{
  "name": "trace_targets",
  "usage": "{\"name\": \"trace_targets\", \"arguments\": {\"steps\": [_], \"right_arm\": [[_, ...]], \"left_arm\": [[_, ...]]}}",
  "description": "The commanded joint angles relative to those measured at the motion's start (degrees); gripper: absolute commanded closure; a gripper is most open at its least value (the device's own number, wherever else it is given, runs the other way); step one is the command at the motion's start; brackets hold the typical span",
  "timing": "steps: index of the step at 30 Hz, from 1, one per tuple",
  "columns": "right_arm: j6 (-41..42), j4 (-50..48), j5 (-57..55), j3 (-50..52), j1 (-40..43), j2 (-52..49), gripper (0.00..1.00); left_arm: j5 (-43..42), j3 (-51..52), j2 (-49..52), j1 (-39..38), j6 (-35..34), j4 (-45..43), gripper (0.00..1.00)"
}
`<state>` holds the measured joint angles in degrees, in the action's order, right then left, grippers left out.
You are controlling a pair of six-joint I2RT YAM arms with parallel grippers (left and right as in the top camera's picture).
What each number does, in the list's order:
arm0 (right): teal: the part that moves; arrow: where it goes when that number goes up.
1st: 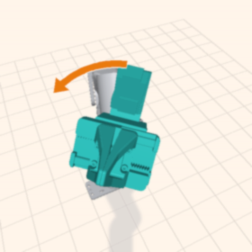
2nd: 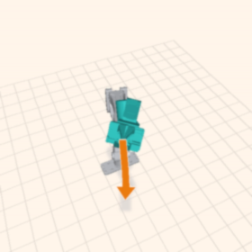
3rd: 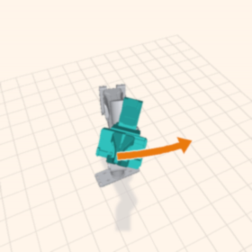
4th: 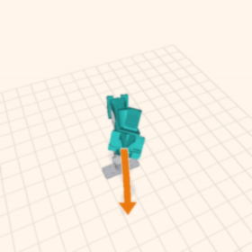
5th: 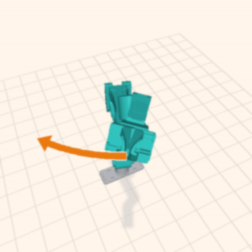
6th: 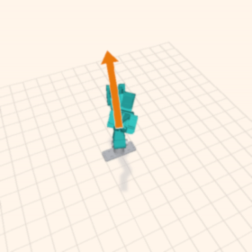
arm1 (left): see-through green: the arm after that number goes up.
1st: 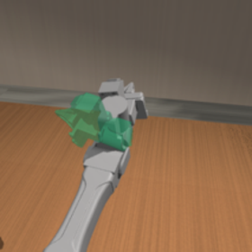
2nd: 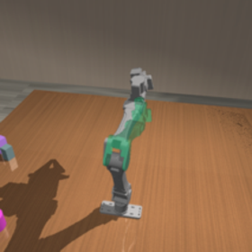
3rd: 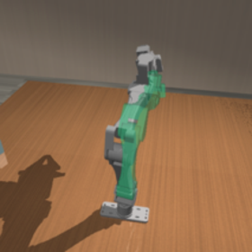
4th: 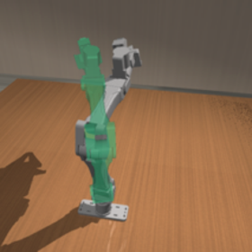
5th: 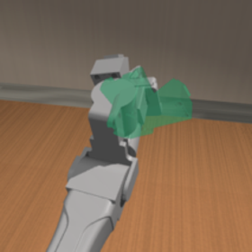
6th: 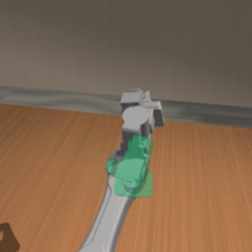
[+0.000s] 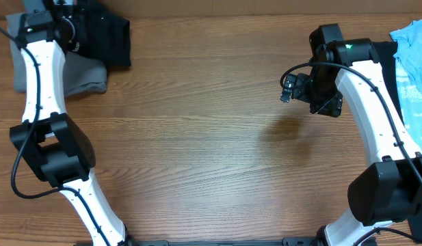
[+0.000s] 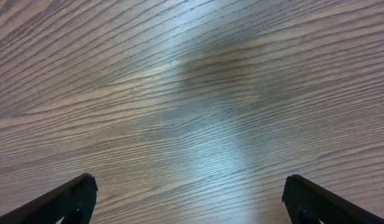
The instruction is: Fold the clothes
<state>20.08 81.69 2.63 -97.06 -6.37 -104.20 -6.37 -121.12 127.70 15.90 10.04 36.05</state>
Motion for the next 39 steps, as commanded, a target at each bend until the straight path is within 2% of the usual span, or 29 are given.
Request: {"name": "trace_targets", "arguments": {"steps": [1,6,13,21,30,39], "right_arm": [[-0.3,-0.1,0.0,0.3,0.1,-0.1,0.00],[0.1,-0.1,0.0,0.3,0.1,-0.1,0.00],[0.2,0.3,0.0,0.3,0.1,-0.1,0.00],[0.8,1.4,0.0,0.3,0.1,-0.1,0.00],[1.0,1.4,0.0,0.3,0.1,-0.1,0.00],[1.0,1.3,0.0,0.3,0.1,-0.1,0.00]], "left_arm": [[2.5,-1.6,0.5,2.4,-4.3,-0.1,0.96],[2.5,-1.5,0.9,4.7,-3.9,-0.3,0.96],[2.5,-1.5,3.8,5.9,0.8,-2.1,0.96],[2.6,-1.8,5.9,7.8,-0.9,-5.7,0.96],[4.1,-8.5,5.3,8.0,-1.1,-1.4,0.96],[7.5,-8.2,7.5,8.6,-0.4,-1.1,0.96]]}}
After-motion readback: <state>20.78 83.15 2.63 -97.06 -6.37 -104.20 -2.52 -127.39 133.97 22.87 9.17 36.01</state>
